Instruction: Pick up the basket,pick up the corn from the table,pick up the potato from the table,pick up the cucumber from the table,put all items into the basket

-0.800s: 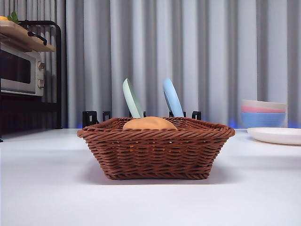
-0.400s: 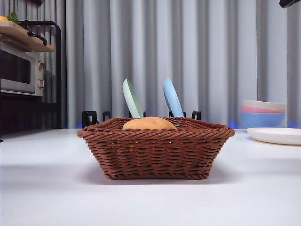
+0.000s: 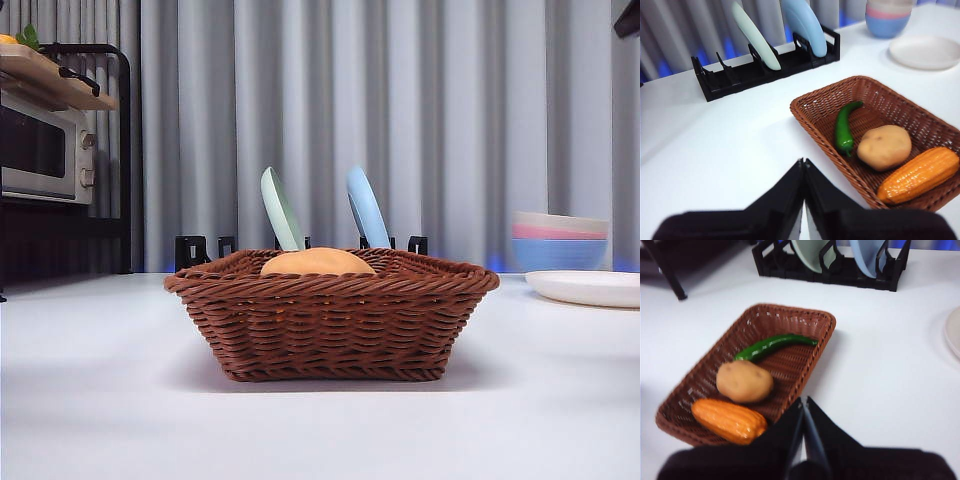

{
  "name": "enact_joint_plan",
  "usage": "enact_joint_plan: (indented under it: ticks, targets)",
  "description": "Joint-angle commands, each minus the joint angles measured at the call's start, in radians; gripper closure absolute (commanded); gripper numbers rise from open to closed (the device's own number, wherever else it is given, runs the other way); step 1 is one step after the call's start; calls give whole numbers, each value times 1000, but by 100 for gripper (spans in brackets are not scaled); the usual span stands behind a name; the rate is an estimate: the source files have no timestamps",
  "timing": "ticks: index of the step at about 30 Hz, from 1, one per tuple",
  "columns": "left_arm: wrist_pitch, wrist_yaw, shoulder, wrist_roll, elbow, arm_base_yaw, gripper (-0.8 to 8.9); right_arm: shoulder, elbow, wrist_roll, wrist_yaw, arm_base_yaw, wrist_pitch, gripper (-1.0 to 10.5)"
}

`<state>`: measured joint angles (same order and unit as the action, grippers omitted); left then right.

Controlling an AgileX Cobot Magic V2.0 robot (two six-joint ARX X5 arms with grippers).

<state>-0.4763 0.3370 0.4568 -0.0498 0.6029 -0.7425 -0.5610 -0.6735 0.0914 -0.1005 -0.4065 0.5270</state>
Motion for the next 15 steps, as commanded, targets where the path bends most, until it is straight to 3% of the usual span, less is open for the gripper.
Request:
enact_joint_plan:
  ticks: [1, 15]
  targets:
    - [2, 0, 9, -33, -6, -2, 817, 1, 7, 49, 3, 0, -3, 945]
    - [-30, 19, -32, -21, -8, 16, 816, -8, 7, 49, 3, 0, -2, 945]
